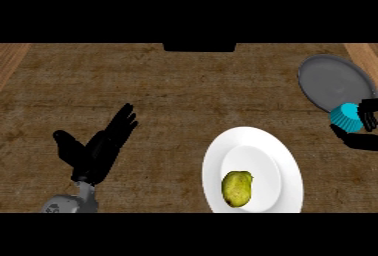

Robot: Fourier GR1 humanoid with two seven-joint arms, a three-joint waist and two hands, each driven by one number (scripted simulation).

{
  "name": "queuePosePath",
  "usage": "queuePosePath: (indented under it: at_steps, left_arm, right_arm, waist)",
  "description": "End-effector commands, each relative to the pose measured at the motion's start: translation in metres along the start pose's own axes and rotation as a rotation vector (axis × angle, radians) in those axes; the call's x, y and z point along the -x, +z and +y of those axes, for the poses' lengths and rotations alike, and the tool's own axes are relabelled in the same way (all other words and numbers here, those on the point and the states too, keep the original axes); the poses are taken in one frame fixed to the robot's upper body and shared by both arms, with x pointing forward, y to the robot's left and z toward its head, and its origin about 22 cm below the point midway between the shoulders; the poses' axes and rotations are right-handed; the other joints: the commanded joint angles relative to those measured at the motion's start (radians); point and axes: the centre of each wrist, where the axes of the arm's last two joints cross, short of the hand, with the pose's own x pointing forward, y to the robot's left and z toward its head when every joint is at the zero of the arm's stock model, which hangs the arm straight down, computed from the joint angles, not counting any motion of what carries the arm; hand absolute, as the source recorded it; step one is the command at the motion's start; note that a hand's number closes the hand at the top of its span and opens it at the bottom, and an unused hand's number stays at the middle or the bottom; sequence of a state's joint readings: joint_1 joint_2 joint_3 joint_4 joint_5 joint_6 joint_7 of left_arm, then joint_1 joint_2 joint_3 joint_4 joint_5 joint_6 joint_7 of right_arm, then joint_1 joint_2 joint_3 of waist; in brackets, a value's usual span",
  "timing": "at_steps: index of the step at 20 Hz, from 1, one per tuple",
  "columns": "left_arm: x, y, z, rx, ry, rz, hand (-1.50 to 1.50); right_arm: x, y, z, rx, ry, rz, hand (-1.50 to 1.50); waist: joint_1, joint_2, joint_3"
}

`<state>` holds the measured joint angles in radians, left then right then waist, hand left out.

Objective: Pick the cupcake from the plate and place it in the pan

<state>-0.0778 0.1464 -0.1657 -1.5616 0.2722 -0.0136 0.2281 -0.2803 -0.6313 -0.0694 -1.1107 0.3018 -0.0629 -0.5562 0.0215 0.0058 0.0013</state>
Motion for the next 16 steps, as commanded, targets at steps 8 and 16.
queuePosePath:
  at_steps: [8,16]
  left_arm:
    - [-0.011,-0.002,-0.004,0.032,-0.010,-0.014,0.00]
    - [-0.003,-0.012,-0.022,0.069,0.007,-0.012,0.00]
  right_arm:
    - [0.041,-0.047,0.000,0.302,0.013,0.123,1.50]
    - [0.046,-0.058,0.000,0.332,0.033,0.131,1.50]
  waist:
    - [0.040,0.014,0.003]
    - [0.068,0.032,0.006]
